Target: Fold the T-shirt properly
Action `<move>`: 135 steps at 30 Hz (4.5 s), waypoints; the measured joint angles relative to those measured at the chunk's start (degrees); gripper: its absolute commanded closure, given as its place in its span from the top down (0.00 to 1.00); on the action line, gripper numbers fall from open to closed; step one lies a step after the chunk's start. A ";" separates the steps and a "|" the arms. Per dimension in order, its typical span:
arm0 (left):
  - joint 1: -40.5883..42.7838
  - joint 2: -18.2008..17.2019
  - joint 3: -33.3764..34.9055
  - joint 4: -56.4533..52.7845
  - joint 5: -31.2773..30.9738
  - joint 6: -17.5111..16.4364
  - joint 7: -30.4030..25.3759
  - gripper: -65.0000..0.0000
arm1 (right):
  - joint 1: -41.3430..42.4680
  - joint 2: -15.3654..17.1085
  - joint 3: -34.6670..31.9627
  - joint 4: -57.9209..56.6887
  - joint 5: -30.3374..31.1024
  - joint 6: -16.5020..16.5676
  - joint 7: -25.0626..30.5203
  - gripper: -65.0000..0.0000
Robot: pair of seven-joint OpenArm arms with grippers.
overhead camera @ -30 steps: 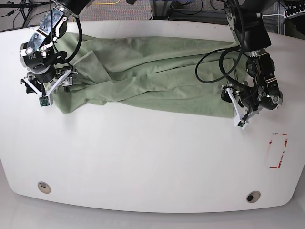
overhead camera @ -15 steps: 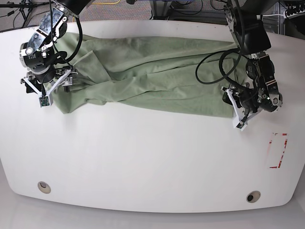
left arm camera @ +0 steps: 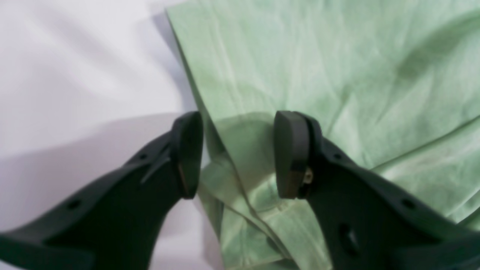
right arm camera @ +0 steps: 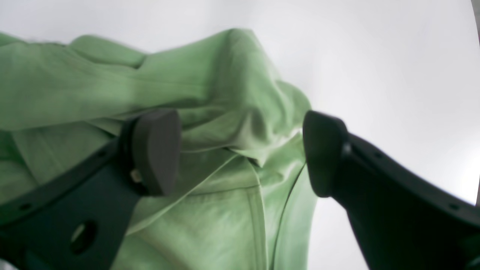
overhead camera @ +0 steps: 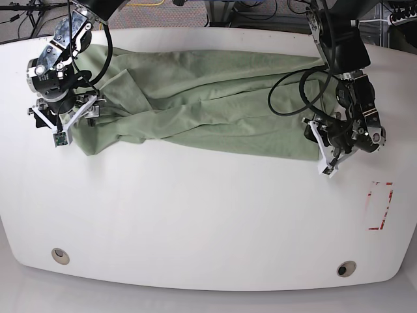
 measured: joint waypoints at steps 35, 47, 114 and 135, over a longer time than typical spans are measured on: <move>2.21 0.00 8.13 6.80 -0.42 -0.20 1.05 0.13 | 0.15 0.00 -2.25 0.00 -0.02 0.00 0.00 0.74; 2.34 -0.26 8.09 6.80 0.07 -0.17 1.07 0.23 | 0.15 -0.15 -2.34 0.00 0.02 0.00 0.02 0.74; -0.52 0.31 2.14 4.68 -0.07 -0.17 0.35 0.08 | 0.15 -0.15 -2.34 0.00 0.02 0.00 0.02 0.74; 0.35 0.31 -2.45 7.82 -0.28 -0.20 2.73 0.58 | 0.92 -0.15 -2.38 0.00 0.02 0.00 0.02 0.74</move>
